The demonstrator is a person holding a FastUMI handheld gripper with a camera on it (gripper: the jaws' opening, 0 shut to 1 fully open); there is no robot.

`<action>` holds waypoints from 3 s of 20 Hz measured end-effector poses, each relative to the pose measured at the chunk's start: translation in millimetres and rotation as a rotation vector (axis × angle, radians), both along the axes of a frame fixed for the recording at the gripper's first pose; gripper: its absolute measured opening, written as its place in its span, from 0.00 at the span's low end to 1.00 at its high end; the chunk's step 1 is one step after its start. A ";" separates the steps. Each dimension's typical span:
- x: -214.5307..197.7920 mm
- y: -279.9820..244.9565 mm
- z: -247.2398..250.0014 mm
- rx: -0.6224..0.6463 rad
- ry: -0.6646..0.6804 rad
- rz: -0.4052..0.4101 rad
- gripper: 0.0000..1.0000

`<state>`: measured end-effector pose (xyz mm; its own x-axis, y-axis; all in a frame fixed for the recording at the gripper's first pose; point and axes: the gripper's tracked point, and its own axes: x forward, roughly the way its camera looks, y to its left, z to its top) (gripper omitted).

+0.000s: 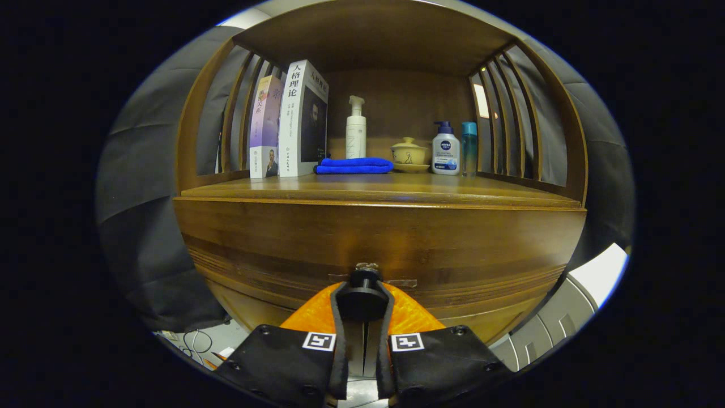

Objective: Pull open the drawer, take out the items inside it, and place them on the countertop above the cabinet.

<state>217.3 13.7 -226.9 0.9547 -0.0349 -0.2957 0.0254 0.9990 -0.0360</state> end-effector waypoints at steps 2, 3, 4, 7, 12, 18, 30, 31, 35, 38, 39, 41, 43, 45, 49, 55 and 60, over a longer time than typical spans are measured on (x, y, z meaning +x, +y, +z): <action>-7.2 -0.6 0.6 -0.006 -0.004 -0.005 0.22; -12.3 -0.7 0.7 -0.012 -0.012 -0.006 0.22; -19.2 -0.6 1.2 -0.017 -0.014 -0.005 0.22; -40.4 -0.5 1.2 -0.017 -0.014 0.008 0.22; -81.1 3.5 1.4 -0.010 -0.014 0.010 0.21; -126.9 8.6 -4.6 -0.013 -0.002 0.027 0.21; -188.3 18.7 -9.5 -0.025 0.015 0.072 0.21; -191.1 20.7 -10.4 -0.027 0.016 0.075 0.21; -197.2 25.0 -10.2 -0.029 0.024 0.085 0.21; -201.3 27.4 -11.8 0.007 0.080 0.105 0.31; -206.5 25.2 0.0 0.025 0.069 0.110 0.42; -210.6 27.2 33.9 0.040 -0.002 0.147 0.65; -215.4 20.5 63.4 0.009 -0.042 0.171 0.88; -215.5 14.2 91.8 -0.012 -0.070 0.179 0.96; -195.5 7.9 134.6 -0.027 -0.095 0.184 0.97; -148.9 -1.6 170.7 -0.131 -0.060 0.175 0.98; -100.8 19.6 190.1 -0.112 -0.012 0.236 0.98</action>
<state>116.5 33.3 -36.8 0.9436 0.1577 -0.2910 -0.2073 0.9670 -0.1479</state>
